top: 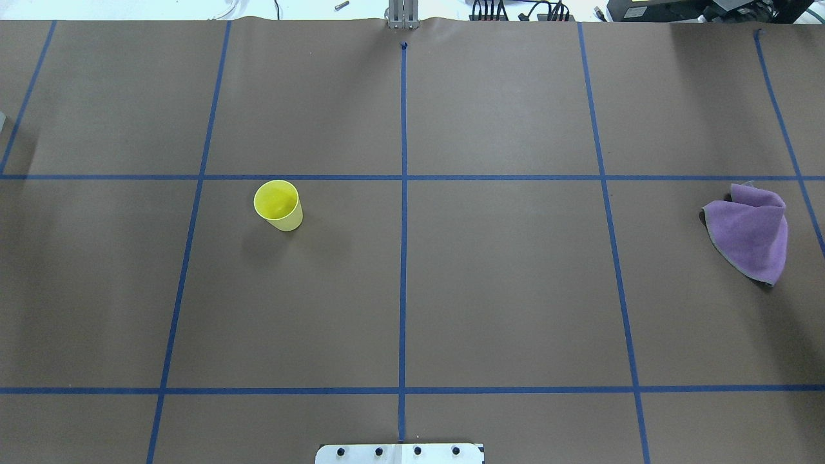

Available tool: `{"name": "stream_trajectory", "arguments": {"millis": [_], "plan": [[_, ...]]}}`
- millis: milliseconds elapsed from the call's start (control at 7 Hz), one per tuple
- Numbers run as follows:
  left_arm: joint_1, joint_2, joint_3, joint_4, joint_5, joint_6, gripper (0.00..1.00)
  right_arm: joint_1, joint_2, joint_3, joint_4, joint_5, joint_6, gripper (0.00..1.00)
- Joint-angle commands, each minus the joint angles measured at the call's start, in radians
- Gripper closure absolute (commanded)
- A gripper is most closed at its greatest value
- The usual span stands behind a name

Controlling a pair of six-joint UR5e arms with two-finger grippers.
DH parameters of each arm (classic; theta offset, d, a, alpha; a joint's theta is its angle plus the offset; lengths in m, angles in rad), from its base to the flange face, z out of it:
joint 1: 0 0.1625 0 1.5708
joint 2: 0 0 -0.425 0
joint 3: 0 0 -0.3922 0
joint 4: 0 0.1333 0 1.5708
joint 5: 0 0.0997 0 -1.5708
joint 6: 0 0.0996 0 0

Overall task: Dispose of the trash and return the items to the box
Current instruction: 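Grasp the pale green bowl with the left gripper and lift it, then lower the green bowl into the clear bin and release it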

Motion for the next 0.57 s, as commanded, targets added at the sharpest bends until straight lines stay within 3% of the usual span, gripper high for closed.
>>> {"name": "stream_trajectory", "arguments": {"millis": [0, 429], "plan": [[-0.002, -0.017, 0.185, -0.171, 0.043, -0.001, 1.00, -0.003, 0.001, -0.002, 0.000, -0.004, 0.001, 0.00], [-0.002, -0.024, 0.276, -0.250, 0.054, -0.005, 1.00, -0.007, 0.001, -0.002, 0.000, -0.005, 0.001, 0.00]]}}
